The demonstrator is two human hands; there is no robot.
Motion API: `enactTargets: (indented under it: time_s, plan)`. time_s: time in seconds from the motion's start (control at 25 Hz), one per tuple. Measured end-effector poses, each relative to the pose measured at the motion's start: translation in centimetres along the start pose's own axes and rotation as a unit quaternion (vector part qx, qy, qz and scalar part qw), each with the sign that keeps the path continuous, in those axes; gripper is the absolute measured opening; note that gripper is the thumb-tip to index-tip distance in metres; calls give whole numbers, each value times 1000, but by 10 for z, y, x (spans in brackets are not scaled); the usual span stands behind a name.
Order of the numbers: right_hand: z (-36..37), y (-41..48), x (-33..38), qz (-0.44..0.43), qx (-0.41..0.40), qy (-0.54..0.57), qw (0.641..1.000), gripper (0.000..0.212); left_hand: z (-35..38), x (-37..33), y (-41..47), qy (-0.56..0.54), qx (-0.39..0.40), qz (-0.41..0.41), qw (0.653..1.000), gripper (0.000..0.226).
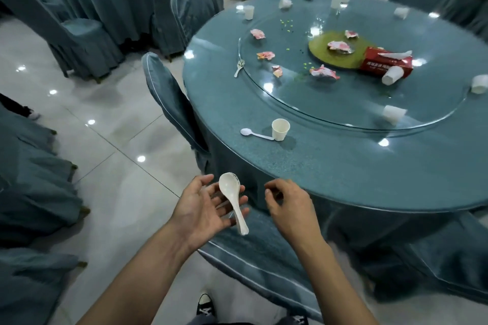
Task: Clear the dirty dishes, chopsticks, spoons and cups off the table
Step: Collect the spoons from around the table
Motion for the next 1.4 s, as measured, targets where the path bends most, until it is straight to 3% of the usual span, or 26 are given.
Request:
enactTargets:
  time_s: [0.36, 0.96, 1.4]
  plan:
    - [39, -5, 54, 60, -31, -17, 998, 14, -48, -47, -16, 60, 13, -42, 997, 53]
    - [47, 45, 38, 53, -43, 5, 998, 16, -35, -84, 11, 61, 22, -46, 997, 55]
    - [88, 128, 46, 98, -89, -19, 991, 13, -38, -196, 59, 109, 43, -75, 990, 57]
Point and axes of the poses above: each hand's wrist, its own y-axis towards the middle knuckle, its own z-axis out of the palm, x = y × z, the point moved 9 cm from there along y, towards the middle knuckle, and after that the axes turned 15 degrees about -z, right-handed, at the moved point
